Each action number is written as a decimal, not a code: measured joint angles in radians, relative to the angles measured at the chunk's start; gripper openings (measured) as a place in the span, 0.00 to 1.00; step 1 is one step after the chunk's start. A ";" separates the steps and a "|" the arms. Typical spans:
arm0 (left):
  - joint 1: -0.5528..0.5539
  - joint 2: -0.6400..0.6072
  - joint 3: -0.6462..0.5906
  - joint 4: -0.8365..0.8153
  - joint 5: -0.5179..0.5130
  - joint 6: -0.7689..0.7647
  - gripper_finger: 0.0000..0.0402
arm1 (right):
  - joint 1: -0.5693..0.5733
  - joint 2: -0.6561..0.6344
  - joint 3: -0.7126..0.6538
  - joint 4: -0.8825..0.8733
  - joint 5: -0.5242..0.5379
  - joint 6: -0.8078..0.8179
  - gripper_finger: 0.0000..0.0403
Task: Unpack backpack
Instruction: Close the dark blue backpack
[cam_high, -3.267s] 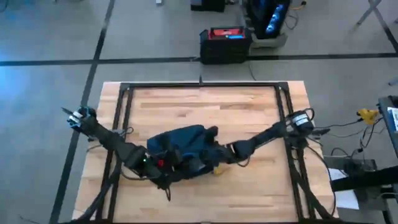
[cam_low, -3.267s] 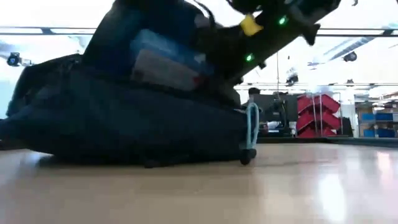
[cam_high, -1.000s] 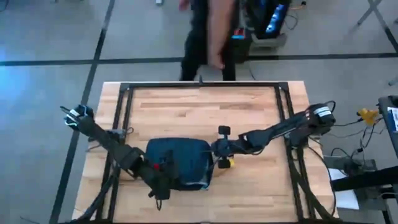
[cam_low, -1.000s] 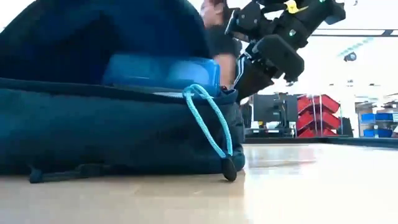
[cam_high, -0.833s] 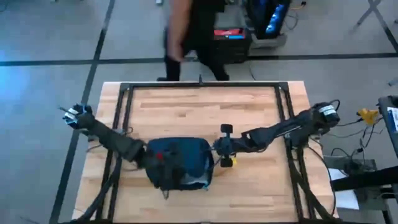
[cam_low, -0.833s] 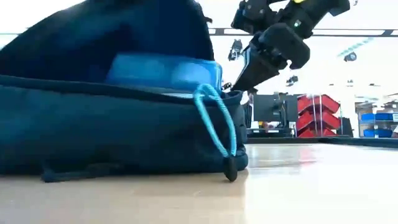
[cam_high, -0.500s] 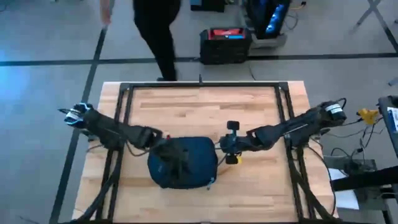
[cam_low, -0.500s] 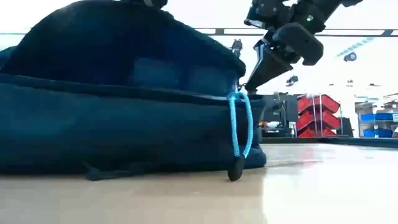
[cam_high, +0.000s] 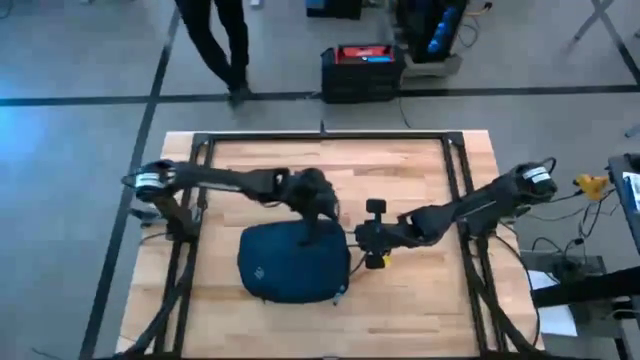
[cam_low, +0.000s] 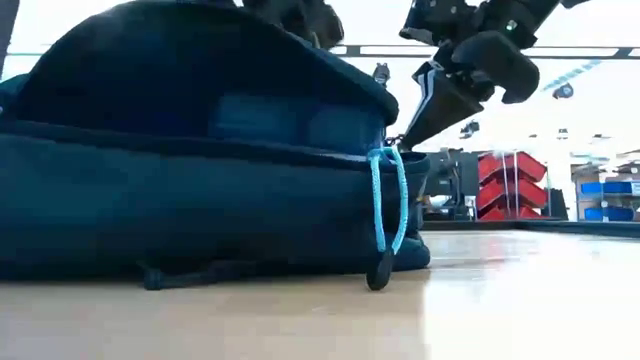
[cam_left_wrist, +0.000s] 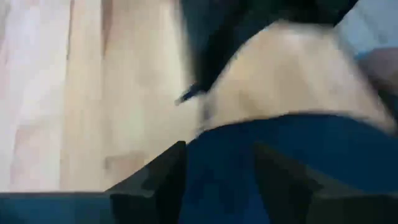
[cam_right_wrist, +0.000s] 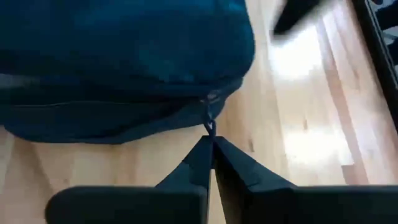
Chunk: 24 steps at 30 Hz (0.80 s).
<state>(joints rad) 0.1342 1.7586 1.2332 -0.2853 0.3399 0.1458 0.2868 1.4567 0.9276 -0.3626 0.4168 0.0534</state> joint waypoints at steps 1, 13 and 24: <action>0.010 0.017 0.006 -0.003 -0.001 0.014 0.45 | 0.003 0.000 0.000 0.000 -0.001 0.000 0.00; 0.030 0.107 0.033 0.026 0.180 0.073 0.43 | 0.003 0.001 -0.001 -0.002 -0.006 -0.021 0.00; 0.065 0.111 0.033 0.026 -0.021 0.006 0.02 | 0.054 0.002 -0.001 0.000 -0.008 -0.001 0.00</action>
<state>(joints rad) 0.1992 1.8695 1.2663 -0.2594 0.3187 0.1515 0.3405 1.4582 0.9268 -0.3627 0.4091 0.0529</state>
